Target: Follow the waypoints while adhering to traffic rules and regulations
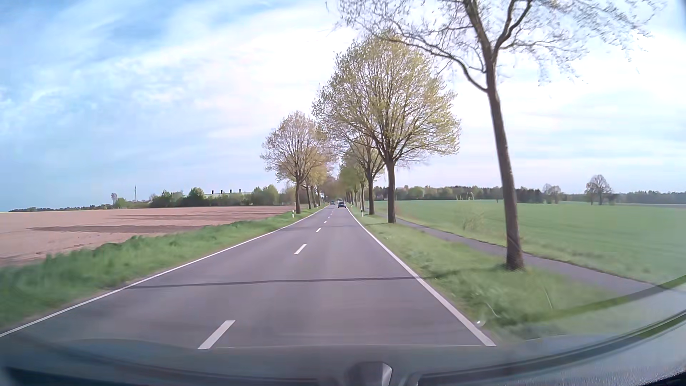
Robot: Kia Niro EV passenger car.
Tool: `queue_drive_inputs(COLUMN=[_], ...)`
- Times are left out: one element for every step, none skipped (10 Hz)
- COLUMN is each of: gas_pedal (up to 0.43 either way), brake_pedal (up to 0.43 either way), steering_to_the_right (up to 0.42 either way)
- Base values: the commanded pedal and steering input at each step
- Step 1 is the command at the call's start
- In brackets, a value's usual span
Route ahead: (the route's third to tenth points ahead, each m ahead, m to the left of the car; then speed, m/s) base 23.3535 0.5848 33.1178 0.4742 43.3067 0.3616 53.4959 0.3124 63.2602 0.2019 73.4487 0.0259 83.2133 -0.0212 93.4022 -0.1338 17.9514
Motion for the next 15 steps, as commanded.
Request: queue_drive_inputs(gas_pedal=[0.197, 0.197, 0.197, 0.197, 0.197, 0.189, 0.189, 0.189, 0.189, 0.189, 0.177, 0.169, 0.169, 0.157, 0.157], brake_pedal=[0.000, 0.000, 0.000, 0.000, 0.000, 0.000, 0.000, 0.000, 0.000, 0.000, 0.000, 0.000, 0.000, 0.000, 0.000], steering_to_the_right=[-0.005, -0.005, -0.005, -0.005, -0.005, -0.005, -0.005, -0.005, -0.005, -0.005, -0.006, -0.005, -0.005, -0.005, -0.006])
